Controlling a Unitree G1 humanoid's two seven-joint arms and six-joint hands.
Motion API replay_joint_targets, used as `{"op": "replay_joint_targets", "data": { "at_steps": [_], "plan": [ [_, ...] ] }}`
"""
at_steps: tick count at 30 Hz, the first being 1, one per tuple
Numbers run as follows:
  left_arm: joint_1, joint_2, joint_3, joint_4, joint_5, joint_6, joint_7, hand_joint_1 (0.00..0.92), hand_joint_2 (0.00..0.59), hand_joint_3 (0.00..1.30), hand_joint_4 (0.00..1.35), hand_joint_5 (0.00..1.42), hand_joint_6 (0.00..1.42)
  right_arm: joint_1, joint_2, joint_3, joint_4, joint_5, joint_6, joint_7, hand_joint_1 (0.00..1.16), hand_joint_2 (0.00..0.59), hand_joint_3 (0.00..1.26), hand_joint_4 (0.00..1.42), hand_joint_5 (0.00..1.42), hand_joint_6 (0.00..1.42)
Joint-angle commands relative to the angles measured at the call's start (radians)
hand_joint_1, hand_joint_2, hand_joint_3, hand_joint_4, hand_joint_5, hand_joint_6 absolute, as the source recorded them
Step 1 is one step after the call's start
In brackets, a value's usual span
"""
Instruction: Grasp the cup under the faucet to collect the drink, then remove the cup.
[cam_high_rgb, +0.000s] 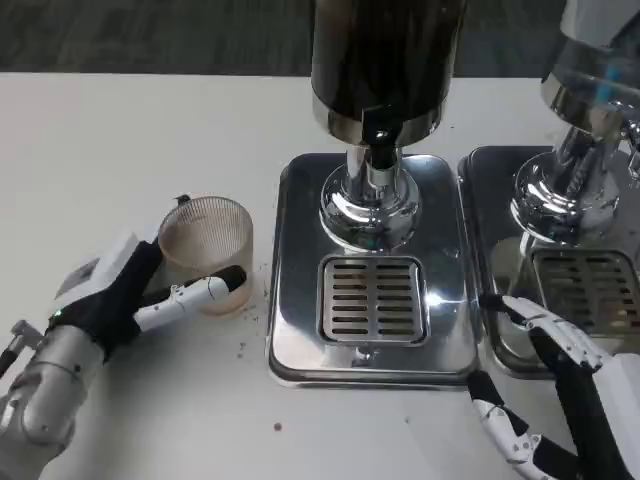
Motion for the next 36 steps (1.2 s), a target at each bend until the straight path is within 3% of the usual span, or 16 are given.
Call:
{"op": "replay_joint_targets", "data": {
  "at_steps": [1,9,13,23,29,36],
  "plan": [
    [0.014,-0.026,-0.028,0.010,0.032,0.039,0.008,0.067,0.012,0.00,0.00,0.11,0.08,0.014,0.006,-0.005,-0.011,0.002,-0.008,-0.006,0.41,0.397,0.27,0.23,0.27,0.36],
    [0.033,-0.053,-0.029,0.019,0.038,0.034,0.113,0.107,0.023,0.00,0.03,0.20,0.16,0.015,0.011,-0.007,-0.008,0.005,-0.009,-0.005,0.41,0.397,0.28,0.23,0.27,0.36],
    [0.044,-0.092,-0.023,0.037,0.027,0.028,0.175,0.110,0.026,0.10,0.12,0.30,0.24,0.015,0.010,-0.009,-0.007,0.009,-0.008,-0.002,0.41,0.397,0.30,0.24,0.27,0.36],
    [0.042,-0.138,-0.051,0.061,0.049,0.030,0.251,0.134,0.050,0.30,0.35,0.58,0.70,0.038,0.019,-0.014,-0.024,-0.001,-0.001,-0.013,0.46,0.393,0.40,0.26,0.28,0.36],
    [0.032,-0.140,-0.086,0.079,0.069,0.046,0.277,0.146,0.056,0.33,0.40,0.66,0.85,0.051,0.030,-0.018,-0.031,-0.007,0.002,-0.024,0.47,0.401,0.42,0.27,0.29,0.36],
    [0.029,-0.145,-0.101,0.087,0.086,0.067,0.328,0.240,0.076,0.38,0.47,0.75,0.99,0.056,0.037,-0.020,-0.029,-0.005,-0.003,-0.031,0.47,0.405,0.43,0.27,0.29,0.36]
  ]
}}
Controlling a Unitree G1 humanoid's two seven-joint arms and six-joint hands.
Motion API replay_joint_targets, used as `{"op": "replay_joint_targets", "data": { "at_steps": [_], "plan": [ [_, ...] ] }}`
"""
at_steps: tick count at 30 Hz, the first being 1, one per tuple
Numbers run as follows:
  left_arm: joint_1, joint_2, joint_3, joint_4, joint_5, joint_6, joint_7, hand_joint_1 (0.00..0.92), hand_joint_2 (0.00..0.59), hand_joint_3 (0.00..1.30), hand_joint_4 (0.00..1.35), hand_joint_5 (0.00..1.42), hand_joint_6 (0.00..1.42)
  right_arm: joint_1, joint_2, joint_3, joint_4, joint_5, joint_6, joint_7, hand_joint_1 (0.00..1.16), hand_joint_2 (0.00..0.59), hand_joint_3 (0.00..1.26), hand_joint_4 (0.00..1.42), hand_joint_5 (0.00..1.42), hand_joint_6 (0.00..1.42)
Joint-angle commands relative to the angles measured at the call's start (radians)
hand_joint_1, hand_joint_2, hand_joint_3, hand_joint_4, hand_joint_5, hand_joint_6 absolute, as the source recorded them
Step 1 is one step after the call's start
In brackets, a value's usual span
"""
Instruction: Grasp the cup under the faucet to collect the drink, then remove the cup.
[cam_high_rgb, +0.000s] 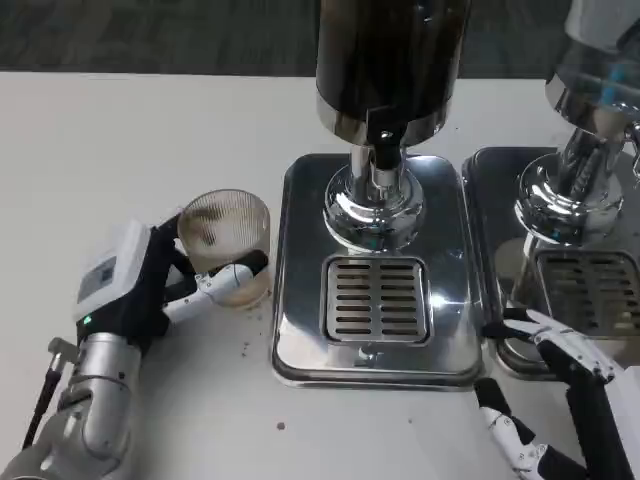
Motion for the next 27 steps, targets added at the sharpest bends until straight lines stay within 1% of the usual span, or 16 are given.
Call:
{"op": "replay_joint_targets", "data": {
  "at_steps": [1,4,6,11,19,24,27],
  "plan": [
    [0.043,-0.026,-0.036,0.034,0.035,0.032,-0.013,0.243,0.076,0.38,0.47,0.76,1.00,0.007,0.004,-0.009,-0.004,-0.003,-0.004,-0.012,0.47,0.406,0.43,0.27,0.29,0.36],
    [0.045,-0.027,-0.040,0.035,0.034,0.029,-0.001,0.259,0.078,0.39,0.48,0.78,1.02,0.005,0.005,-0.010,-0.002,-0.001,-0.006,-0.011,0.46,0.403,0.44,0.27,0.29,0.36],
    [0.044,-0.027,-0.043,0.036,0.034,0.029,0.006,0.262,0.078,0.39,0.49,0.78,1.03,0.004,0.006,-0.011,-0.001,0.000,-0.007,-0.010,0.44,0.413,0.44,0.27,0.29,0.36],
    [0.044,-0.028,-0.039,0.041,0.028,0.023,0.014,0.264,0.079,0.41,0.51,0.81,1.06,0.003,0.007,-0.014,-0.001,0.004,-0.009,-0.009,0.44,0.412,0.44,0.28,0.29,0.36],
    [0.053,-0.037,-0.021,0.041,0.016,-0.007,0.068,0.254,0.113,0.56,0.67,0.98,1.22,0.000,0.007,-0.015,0.002,0.007,-0.011,-0.007,0.43,0.412,0.44,0.28,0.29,0.36],
    [0.055,-0.039,-0.020,0.046,0.016,-0.021,0.085,0.254,0.121,0.62,0.76,1.06,1.26,0.001,0.007,-0.017,0.004,0.011,-0.011,-0.007,0.43,0.412,0.44,0.29,0.29,0.36],
    [0.056,-0.037,-0.019,0.049,0.017,-0.029,0.095,0.254,0.123,0.64,0.77,1.07,1.28,0.001,0.009,-0.018,0.005,0.012,-0.012,-0.009,0.43,0.412,0.44,0.29,0.29,0.36]
  ]
}}
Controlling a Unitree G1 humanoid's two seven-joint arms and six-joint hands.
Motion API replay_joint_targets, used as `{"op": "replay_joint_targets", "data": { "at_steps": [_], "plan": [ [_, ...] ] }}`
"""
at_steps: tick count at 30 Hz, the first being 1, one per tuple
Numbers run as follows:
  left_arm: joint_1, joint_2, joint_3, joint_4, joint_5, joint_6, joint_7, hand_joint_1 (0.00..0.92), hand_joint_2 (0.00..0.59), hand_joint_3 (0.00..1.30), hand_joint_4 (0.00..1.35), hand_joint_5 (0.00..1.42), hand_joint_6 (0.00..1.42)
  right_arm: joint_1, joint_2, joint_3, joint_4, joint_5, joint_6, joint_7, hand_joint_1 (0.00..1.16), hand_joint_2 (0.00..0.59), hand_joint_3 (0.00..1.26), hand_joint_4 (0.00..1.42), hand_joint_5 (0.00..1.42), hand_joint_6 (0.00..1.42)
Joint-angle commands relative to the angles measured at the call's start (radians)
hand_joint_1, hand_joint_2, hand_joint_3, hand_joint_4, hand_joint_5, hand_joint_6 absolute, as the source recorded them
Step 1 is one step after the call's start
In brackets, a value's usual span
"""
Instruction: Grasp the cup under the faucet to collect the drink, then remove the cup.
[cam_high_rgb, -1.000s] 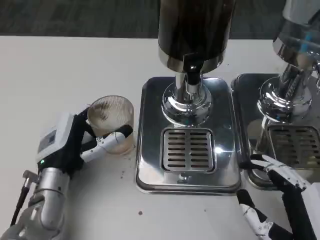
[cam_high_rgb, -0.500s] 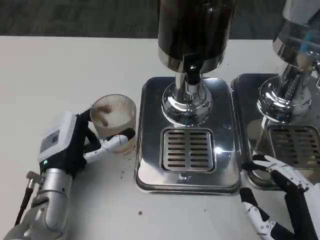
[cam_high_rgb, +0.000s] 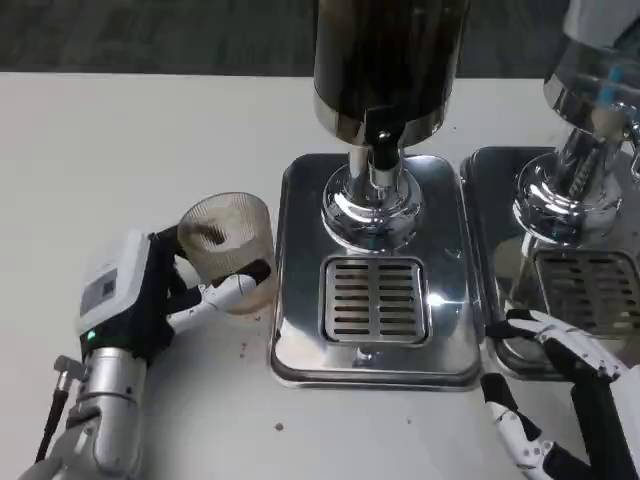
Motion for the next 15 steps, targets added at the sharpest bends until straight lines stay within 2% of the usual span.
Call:
{"op": "replay_joint_targets", "data": {
  "at_steps": [1,7,15],
  "plan": [
    [0.036,-0.012,-0.008,0.025,0.016,-0.006,-0.008,0.254,0.123,0.64,0.78,1.07,1.29,0.002,0.002,-0.006,0.004,0.008,-0.012,-0.008,0.43,0.412,0.44,0.29,0.29,0.36],
    [0.045,0.009,-0.009,0.018,0.029,-0.030,0.040,0.258,0.129,0.65,0.79,1.08,1.29,-0.005,0.004,-0.004,0.011,0.012,-0.016,-0.006,0.43,0.412,0.44,0.29,0.29,0.36],
    [0.073,0.059,-0.014,-0.043,0.094,-0.074,0.144,0.250,0.132,0.65,0.79,1.08,1.30,-0.023,-0.001,-0.002,0.034,0.024,-0.030,0.001,0.43,0.412,0.43,0.29,0.29,0.36]
  ]
}}
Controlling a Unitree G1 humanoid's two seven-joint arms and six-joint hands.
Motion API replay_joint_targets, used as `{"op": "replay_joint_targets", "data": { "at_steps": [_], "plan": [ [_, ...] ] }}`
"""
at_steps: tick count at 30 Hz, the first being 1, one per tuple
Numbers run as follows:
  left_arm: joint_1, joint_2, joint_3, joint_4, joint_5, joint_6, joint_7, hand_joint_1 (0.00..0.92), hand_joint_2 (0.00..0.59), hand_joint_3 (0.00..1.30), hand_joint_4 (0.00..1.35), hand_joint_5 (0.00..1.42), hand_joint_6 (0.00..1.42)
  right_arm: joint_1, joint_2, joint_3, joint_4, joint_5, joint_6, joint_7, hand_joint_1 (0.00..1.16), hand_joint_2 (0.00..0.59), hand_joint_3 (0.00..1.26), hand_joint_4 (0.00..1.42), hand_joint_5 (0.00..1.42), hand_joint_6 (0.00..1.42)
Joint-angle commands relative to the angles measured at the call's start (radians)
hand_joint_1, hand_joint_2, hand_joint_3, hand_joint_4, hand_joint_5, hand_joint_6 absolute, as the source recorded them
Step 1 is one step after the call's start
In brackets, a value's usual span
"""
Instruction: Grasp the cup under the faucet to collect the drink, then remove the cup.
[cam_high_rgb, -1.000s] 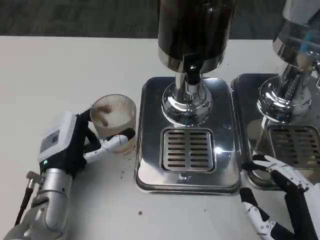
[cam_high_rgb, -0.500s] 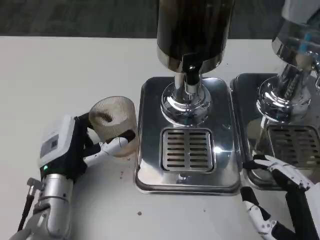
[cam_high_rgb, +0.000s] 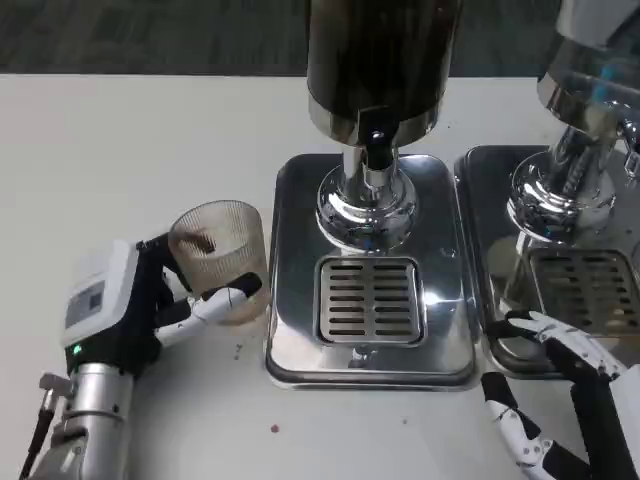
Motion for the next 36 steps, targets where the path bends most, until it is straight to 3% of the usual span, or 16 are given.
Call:
{"op": "replay_joint_targets", "data": {
  "at_steps": [1,23,28,36],
  "plan": [
    [0.029,0.026,-0.007,-0.036,0.039,-0.029,0.047,0.250,0.133,0.65,0.79,1.08,1.30,-0.010,-0.004,-0.001,0.013,0.015,-0.023,0.001,0.43,0.412,0.43,0.29,0.29,0.36],
    [0.097,0.081,0.005,-0.290,0.140,-0.091,0.102,0.233,0.143,0.65,0.78,1.07,1.28,0.001,0.008,0.004,0.009,0.019,-0.024,-0.001,0.43,0.412,0.43,0.29,0.29,0.36],
    [0.084,0.070,-0.013,-0.307,0.159,-0.099,0.066,0.233,0.143,0.65,0.78,1.07,1.28,0.005,0.013,0.006,0.009,0.017,-0.025,-0.006,0.43,0.412,0.43,0.29,0.29,0.36],
    [0.031,0.015,-0.052,-0.255,0.182,-0.086,0.011,0.233,0.144,0.65,0.78,1.08,1.28,0.018,0.025,0.011,0.001,0.012,-0.022,-0.011,0.43,0.412,0.43,0.29,0.29,0.36]
  ]
}}
